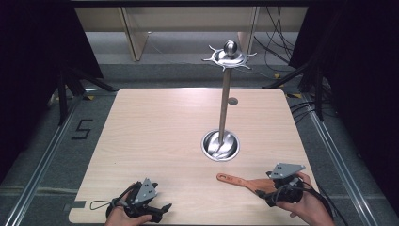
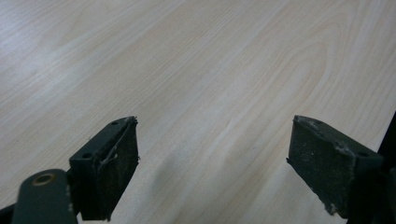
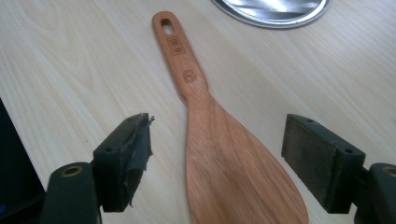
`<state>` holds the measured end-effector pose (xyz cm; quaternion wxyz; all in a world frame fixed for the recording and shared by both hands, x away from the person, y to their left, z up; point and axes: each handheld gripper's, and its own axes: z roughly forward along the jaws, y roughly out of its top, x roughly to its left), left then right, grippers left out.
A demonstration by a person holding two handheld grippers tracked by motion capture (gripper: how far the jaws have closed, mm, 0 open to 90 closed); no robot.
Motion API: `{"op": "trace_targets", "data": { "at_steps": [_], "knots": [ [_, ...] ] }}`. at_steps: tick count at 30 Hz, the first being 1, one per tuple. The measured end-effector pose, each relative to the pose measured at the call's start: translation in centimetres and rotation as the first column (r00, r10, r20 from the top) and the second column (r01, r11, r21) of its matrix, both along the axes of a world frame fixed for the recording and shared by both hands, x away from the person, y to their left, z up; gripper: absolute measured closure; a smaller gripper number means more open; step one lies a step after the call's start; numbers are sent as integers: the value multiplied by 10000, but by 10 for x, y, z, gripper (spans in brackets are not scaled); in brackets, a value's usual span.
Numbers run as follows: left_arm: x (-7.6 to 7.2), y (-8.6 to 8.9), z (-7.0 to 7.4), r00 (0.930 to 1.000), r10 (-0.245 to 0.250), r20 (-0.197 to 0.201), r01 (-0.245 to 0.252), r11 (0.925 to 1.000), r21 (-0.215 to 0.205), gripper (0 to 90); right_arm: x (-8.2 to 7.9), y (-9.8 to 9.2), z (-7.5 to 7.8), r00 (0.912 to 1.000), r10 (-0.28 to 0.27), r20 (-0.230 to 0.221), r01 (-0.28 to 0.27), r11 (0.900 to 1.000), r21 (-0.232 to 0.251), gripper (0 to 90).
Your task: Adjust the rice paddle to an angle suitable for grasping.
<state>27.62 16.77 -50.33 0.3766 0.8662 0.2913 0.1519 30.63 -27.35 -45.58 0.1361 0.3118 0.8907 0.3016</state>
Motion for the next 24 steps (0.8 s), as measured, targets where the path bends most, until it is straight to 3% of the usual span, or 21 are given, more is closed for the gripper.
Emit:
{"op": "trace_targets", "data": {
  "at_steps": [2,5,7,9,10,11,12,14,15,17,18,21,24],
  "knots": [
    [0,1,1,9998,-86,183,82,9997,216,156,5,8,0,9997,242,-42,-243,9995,-223,279],
    [0,0,1,9999,-23,117,23,10000,28,156,11,19,2,9987,454,-236,-464,9979,-450,298],
    [0,1,1,9999,-66,150,64,9999,146,156,17,26,3,9972,717,-233,-730,9954,-623,328],
    [0,1,1,9998,-90,152,88,9998,186,155,19,36,5,9959,756,-503,-794,9938,-780,350],
    [0,1,1,9999,-81,143,78,9998,169,156,22,40,4,9954,856,-436,-898,9905,-1044,360],
    [1,1,1,9998,-81,162,78,9998,174,155,24,43,4,9940,967,-516,-1018,9888,-1087,368],
    [0,1,1,9998,-95,164,92,9998,169,156,28,47,3,9884,1416,-547,-1471,9824,-1148,379],
    [0,1,1,9998,-104,143,102,9998,166,155,30,51,2,9879,1336,-791,-1425,9823,-1213,394],
    [0,1,1,9999,-87,148,84,9998,155,156,34,56,2,9821,1582,-1024,-1712,9760,-1343,418],
    [1,1,1,9998,-100,191,96,9998,188,156,36,59,1,9799,1656,-1109,-1801,9740,-1370,422],
    [-1,0,1,9999,-40,92,41,10000,-32,156,41,64,0,9758,1877,-1124,-2036,9672,-1518,443],
    [-1,0,1,9999,-35,102,36,10000,-28,156,43,69,-1,9757,1717,-1359,-1937,9662,-1699,453],
    [-1,0,1,10000,-47,86,47,10000,-34,155,47,74,-2,9693,1888,-1575,-2155,9607,-1747,472]
  ]
}}
